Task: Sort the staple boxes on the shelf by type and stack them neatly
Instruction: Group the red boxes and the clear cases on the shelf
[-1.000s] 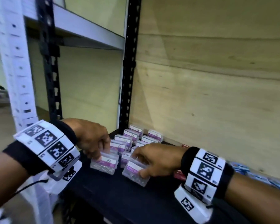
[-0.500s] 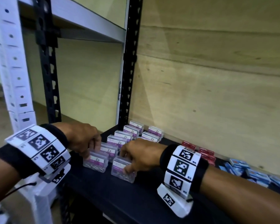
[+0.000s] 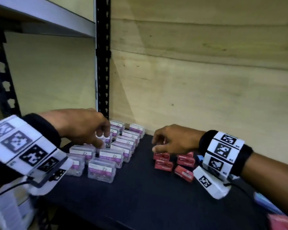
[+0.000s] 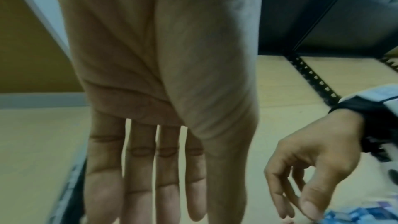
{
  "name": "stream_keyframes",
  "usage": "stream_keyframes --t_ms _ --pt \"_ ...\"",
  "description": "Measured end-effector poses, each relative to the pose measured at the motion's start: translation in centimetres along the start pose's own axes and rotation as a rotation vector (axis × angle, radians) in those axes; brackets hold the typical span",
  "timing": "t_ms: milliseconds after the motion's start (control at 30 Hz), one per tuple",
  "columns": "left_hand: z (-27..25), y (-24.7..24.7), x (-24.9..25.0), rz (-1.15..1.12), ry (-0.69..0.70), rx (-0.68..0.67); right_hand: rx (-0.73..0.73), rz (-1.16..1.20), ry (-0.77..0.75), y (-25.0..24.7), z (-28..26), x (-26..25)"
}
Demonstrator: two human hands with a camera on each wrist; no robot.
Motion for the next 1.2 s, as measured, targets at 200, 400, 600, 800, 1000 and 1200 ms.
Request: stream_keyframes --t_ms 200,400,600,800,1000,1200 --pt "3.3 2.4 9.5 -0.028 0.183 -0.085 -0.146 0.008 0.188 2.4 -4.3 6.9" --pt "6.0 5.1 13.1 -0.015 0.15 -0.095 -0.287 -0.018 0.286 6.0 -5.9 8.7" --pt "6.4 7.3 14.1 0.045 0.096 -0.182 -0.293 -0.094 0.303 7.1 -5.0 8.6" --pt "6.9 7.7 14.0 0.023 0.113 -0.177 -0.299 -0.124 0.304 6.8 -4.6 8.8" --pt "7.3 8.1 14.4 0.041 0.147 -0.189 -0.302 -0.049 0.318 6.1 -5.0 10.0" --pt "8.2 8.2 14.6 0.029 0.172 -0.171 -0.293 0.154 0.376 6.6 -5.2 10.4"
Point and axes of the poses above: each hand's wrist, its own z-axis towards the middle knuckle, its own y-axis out of the palm, x = y × z, the point moved 9 cm from there along z, towards the middle knuckle, and after that the axes turned 1 degree about -y, right-handed, at the moved point
